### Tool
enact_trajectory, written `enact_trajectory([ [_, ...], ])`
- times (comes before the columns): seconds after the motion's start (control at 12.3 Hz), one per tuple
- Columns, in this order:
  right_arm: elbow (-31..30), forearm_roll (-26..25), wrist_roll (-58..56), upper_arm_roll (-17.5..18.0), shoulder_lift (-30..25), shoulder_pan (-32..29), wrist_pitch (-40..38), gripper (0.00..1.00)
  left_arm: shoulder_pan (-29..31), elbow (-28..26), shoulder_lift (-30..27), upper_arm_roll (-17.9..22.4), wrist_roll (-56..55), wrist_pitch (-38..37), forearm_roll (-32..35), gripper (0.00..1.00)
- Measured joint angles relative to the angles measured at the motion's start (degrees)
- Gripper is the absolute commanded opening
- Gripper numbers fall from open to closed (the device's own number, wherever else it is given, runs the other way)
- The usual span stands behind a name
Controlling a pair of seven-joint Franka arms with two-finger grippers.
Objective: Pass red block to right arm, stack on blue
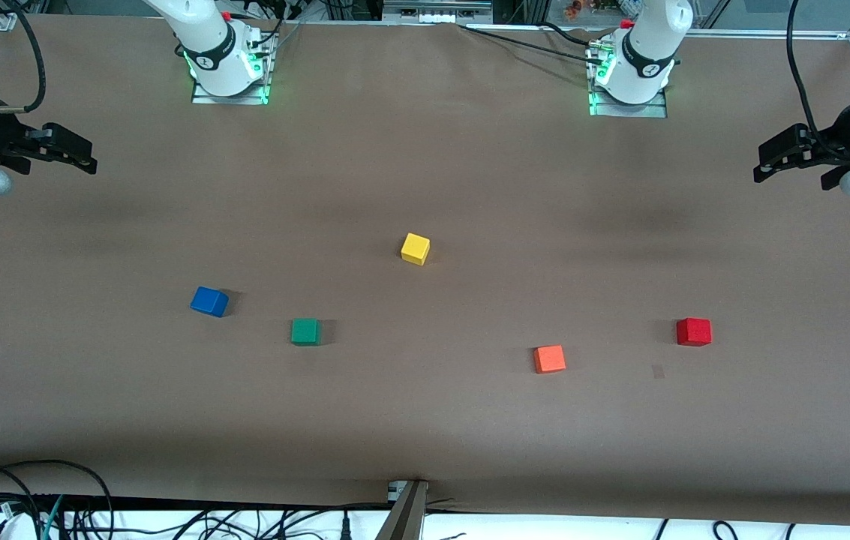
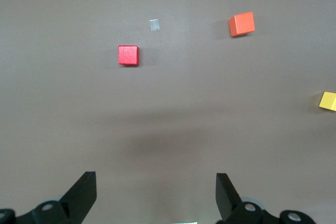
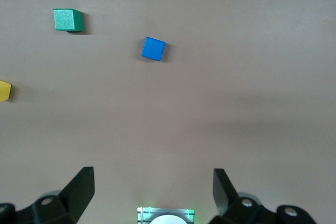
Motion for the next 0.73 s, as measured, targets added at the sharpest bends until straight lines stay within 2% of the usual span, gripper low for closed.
enact_trajectory([
  [0.73,0.0,0.0,0.0,0.0,0.2,0.0,0.0,1.0,0.0,0.0,1.4,0.0,0.0,0.3,0.0,1.0],
])
